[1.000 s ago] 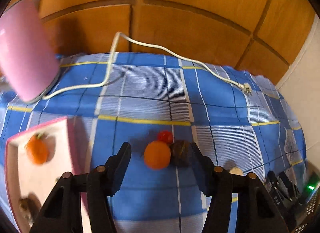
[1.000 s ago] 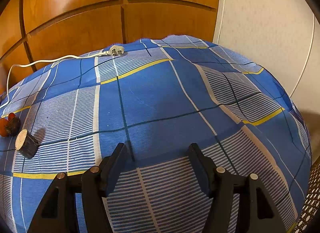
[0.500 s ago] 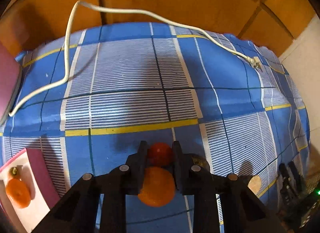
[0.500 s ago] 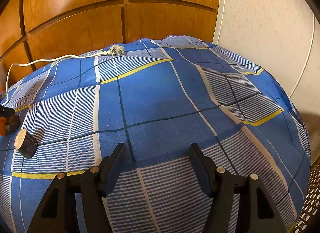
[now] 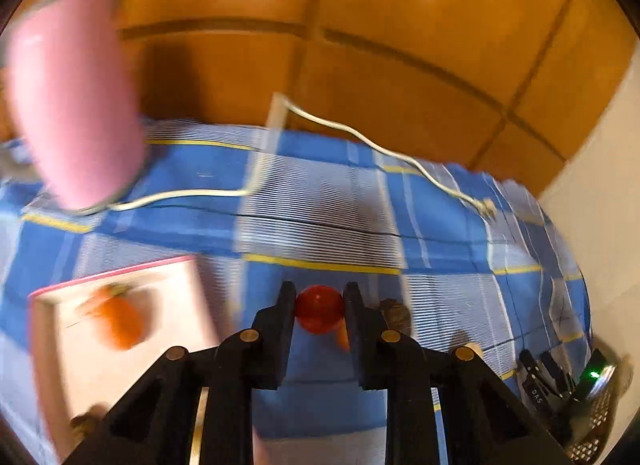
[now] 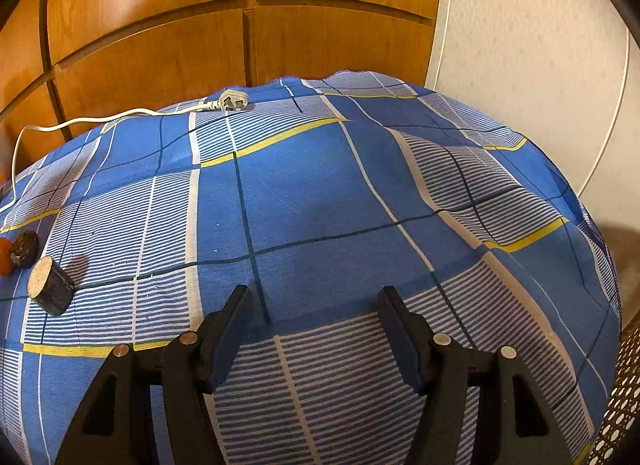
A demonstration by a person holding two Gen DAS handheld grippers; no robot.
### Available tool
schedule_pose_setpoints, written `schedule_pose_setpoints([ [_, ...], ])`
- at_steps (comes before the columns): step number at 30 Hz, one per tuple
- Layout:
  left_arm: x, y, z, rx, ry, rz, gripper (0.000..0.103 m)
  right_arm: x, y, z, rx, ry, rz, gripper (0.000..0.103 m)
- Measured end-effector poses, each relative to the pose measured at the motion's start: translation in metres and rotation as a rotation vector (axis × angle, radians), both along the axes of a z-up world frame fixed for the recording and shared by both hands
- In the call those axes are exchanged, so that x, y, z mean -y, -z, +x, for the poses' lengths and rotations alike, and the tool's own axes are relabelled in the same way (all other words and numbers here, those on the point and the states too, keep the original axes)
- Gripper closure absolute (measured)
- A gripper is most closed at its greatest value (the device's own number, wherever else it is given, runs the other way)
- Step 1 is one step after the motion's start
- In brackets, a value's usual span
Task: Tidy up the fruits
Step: 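Carry the red tomato into the tray and open the left gripper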
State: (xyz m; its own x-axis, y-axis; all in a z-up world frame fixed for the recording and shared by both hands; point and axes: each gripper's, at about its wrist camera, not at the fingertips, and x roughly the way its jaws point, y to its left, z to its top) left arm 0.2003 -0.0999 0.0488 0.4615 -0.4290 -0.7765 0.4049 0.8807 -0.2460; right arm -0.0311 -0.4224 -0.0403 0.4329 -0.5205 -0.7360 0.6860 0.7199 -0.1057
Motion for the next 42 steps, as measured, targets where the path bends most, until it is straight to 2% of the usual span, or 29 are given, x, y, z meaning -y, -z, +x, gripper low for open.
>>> schedule_pose_setpoints([
  [4, -0.059, -0.004, -0.007, 0.018, -0.149, 0.005, 0.078, 0.0, 0.0, 0.0, -0.001, 0.0, -0.001, 0.037],
  [7, -0.101, 0.006, -0.01, -0.008, -0.25, 0.02, 0.078, 0.0, 0.0, 0.0, -0.001, 0.0, -0.001, 0.037],
  [12, -0.133, 0.02, -0.021, -0.001, -0.336, 0.039, 0.078, 0.0, 0.0, 0.0, 0.0, 0.0, 0.0, 0.037],
  [17, -0.14, 0.026, -0.031, 0.031, -0.37, 0.059, 0.078, 0.0, 0.0, 0.0, -0.001, 0.001, 0.0, 0.037],
  [21, -0.146, 0.033, -0.029, 0.034, -0.441, 0.095, 0.077, 0.0, 0.0, 0.0, -0.001, 0.001, 0.0, 0.037],
  [23, -0.149, 0.035, -0.03, 0.043, -0.465, 0.11, 0.072, 0.0, 0.0, 0.0, 0.0, 0.001, 0.001, 0.037],
  [25, -0.152, 0.034, -0.034, 0.059, -0.474, 0.108, 0.066, 0.0, 0.0, 0.0, 0.0, 0.001, 0.001, 0.037],
  [30, -0.154, 0.027, -0.055, 0.105, -0.476, 0.117, 0.061, 0.0, 0.0, 0.0, -0.002, 0.001, -0.001, 0.037],
  [33, -0.154, 0.021, -0.071, 0.138, -0.48, 0.116, 0.053, -0.001, 0.0, 0.001, -0.003, 0.001, -0.002, 0.037],
  [42, -0.158, 0.01, -0.11, 0.176, -0.492, 0.092, 0.051, -0.001, 0.0, 0.001, -0.002, 0.002, -0.001, 0.037],
])
